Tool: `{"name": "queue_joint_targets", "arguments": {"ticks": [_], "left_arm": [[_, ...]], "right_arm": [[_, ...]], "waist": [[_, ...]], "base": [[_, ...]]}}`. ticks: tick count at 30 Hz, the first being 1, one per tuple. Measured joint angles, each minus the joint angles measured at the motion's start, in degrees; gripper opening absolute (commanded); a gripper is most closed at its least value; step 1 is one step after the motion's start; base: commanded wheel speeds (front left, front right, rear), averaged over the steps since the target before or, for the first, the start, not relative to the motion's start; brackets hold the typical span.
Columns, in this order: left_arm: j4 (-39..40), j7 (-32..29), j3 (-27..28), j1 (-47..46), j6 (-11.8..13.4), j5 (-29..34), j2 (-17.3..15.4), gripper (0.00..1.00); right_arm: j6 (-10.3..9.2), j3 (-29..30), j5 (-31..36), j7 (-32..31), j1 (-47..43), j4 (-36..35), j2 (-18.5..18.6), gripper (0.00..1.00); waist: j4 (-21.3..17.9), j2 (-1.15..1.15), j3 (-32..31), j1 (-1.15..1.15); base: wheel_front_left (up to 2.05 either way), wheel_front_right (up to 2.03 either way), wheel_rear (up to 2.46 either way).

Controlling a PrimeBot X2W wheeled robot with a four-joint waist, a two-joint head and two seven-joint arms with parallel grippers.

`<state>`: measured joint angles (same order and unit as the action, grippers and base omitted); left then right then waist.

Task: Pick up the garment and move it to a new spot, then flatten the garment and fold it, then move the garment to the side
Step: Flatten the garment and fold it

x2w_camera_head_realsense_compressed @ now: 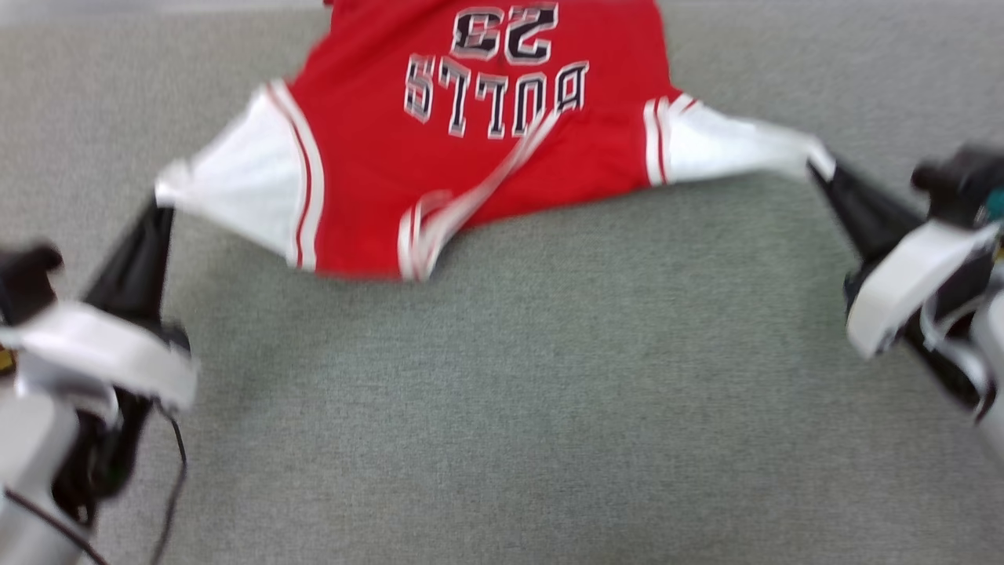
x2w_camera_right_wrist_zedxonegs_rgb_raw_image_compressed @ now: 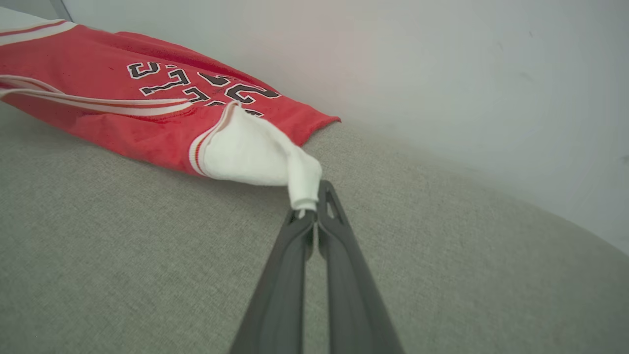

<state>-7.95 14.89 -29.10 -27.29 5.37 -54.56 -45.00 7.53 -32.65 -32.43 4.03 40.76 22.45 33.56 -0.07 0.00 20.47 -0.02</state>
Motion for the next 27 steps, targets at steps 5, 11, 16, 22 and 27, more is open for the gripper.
{"name": "queue_joint_targets", "arguments": {"ticks": [5, 11, 16, 22, 27], "left_arm": [[2.3, 0.0, 4.1, 11.8, 1.3, -0.2, 1.4, 0.0], [2.6, 0.0, 7.6, 21.4, 1.2, -0.1, 4.1, 0.0], [2.7, 0.0, 10.2, 28.2, 1.4, -0.1, 4.8, 0.0], [3.2, 0.0, 11.5, 36.8, 1.7, -1.9, 6.1, 0.0], [3.2, 0.0, 12.2, 41.8, 1.9, -2.7, 7.4, 0.0]], "right_arm": [[0.0, 0.6, -0.3, 0.3, -8.6, -0.3, -1.2, 0.0], [0.0, 2.4, -1.0, 1.0, -18.2, -1.1, -1.5, 0.0], [0.0, 5.3, -0.9, 1.2, -25.2, -2.1, -2.0, 0.0], [0.01, 9.4, -0.9, 0.0, -35.0, -4.8, -2.1, 0.0], [0.02, 13.8, -0.7, -1.3, -42.2, -7.5, -2.0, 0.0]], "waist": [[-1.1, 0.0, -3.8, 0.0], [-1.9, 0.0, -8.0, -0.01], [-2.5, 0.0, -10.6, 0.0], [-2.8, 0.0, -12.9, 0.0], [-2.6, 0.0, -13.8, 0.0]], "base": [[0.0, 0.0, 0.0], [0.0, 0.0, 0.0], [0.0, 0.0, 0.0], [0.0, 0.0, 0.0], [0.0, 0.0, 0.0]]}}
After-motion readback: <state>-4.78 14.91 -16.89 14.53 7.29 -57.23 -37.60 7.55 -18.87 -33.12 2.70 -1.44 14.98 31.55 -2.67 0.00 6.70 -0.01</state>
